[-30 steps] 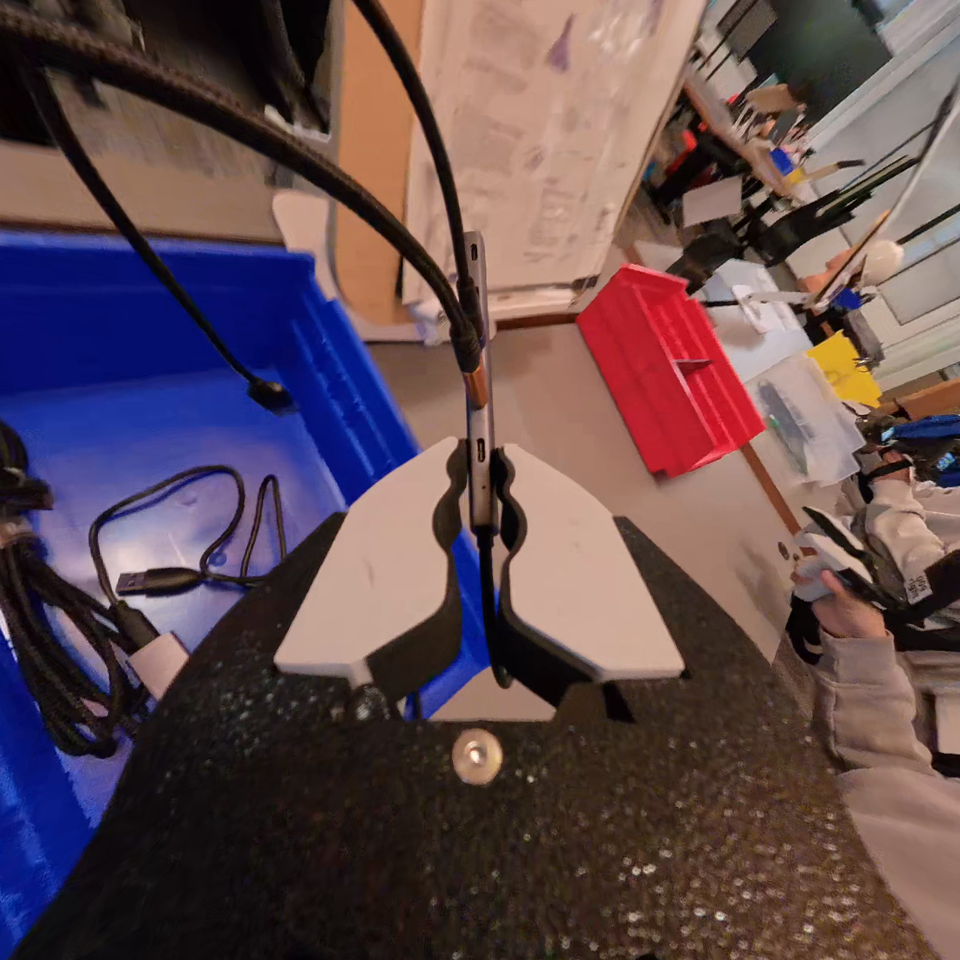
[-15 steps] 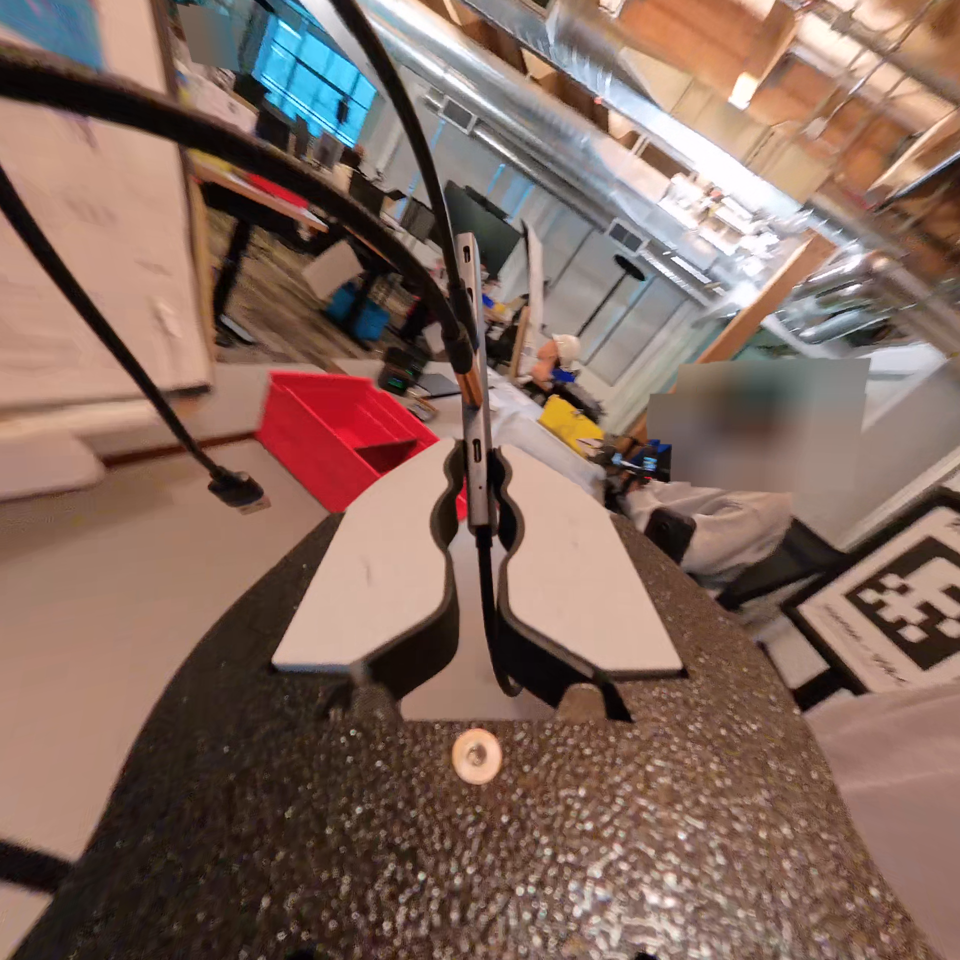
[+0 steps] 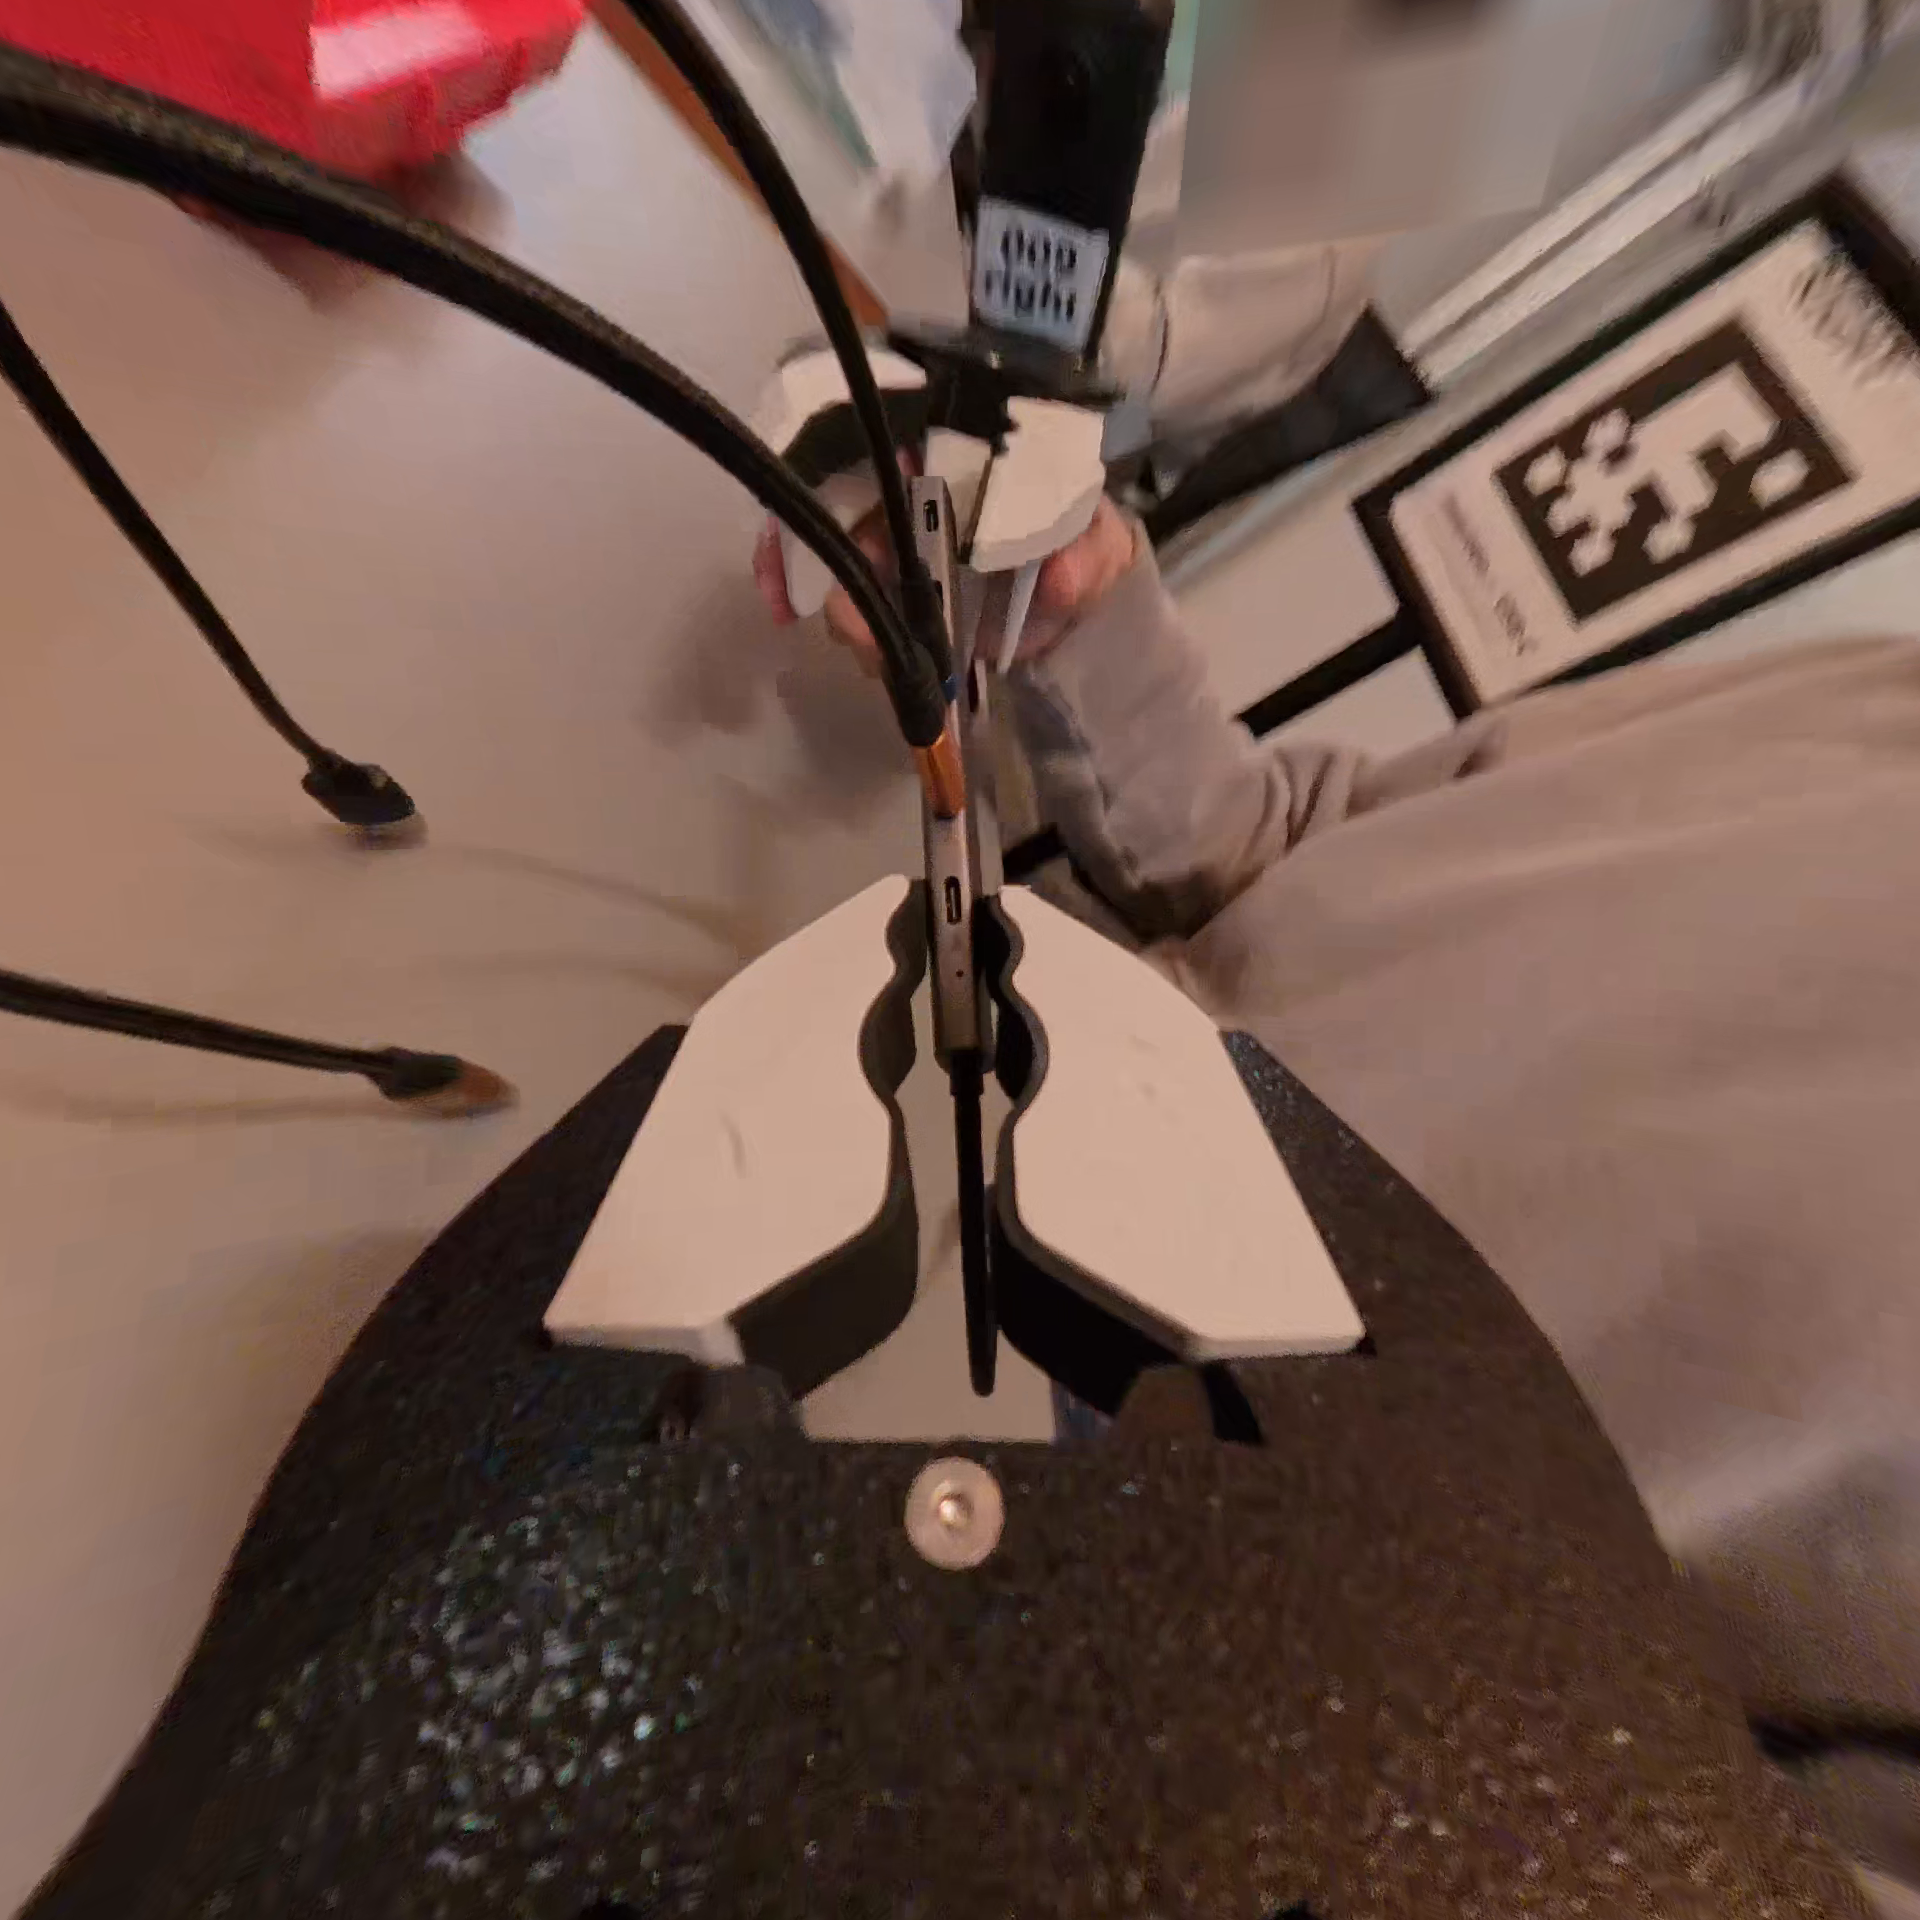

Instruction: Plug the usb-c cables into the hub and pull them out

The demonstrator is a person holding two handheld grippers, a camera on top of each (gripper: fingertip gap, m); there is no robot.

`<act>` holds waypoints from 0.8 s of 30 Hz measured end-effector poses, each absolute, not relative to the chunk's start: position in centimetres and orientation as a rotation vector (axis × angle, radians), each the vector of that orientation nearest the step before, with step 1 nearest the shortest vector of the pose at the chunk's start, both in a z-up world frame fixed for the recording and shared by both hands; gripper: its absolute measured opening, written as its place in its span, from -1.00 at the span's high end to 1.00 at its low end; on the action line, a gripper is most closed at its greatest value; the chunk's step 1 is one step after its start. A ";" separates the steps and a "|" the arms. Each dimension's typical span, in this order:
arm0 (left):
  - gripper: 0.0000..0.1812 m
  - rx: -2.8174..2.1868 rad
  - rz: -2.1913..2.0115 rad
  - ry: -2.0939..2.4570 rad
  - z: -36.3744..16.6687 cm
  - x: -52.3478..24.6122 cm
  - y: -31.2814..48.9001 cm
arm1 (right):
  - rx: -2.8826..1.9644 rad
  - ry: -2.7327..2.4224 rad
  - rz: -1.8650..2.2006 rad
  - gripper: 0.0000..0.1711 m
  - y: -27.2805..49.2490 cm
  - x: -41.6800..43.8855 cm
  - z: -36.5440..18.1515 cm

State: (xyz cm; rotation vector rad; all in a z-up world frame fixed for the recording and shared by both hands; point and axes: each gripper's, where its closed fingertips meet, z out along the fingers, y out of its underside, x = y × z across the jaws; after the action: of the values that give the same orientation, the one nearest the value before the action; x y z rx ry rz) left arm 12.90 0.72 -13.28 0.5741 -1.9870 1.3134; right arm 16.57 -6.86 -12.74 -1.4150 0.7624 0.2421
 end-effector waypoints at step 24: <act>0.65 1.371 2.187 -2.043 -6.6 19.7 3.9 | -0.914 0.784 0.033 0.88 -4.8 17.7 -10.5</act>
State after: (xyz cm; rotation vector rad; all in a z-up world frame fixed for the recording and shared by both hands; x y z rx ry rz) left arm 19.70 3.90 -6.59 1.3707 -2.0430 2.1873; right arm 17.68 -4.84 -10.50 -0.9138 0.7839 0.0327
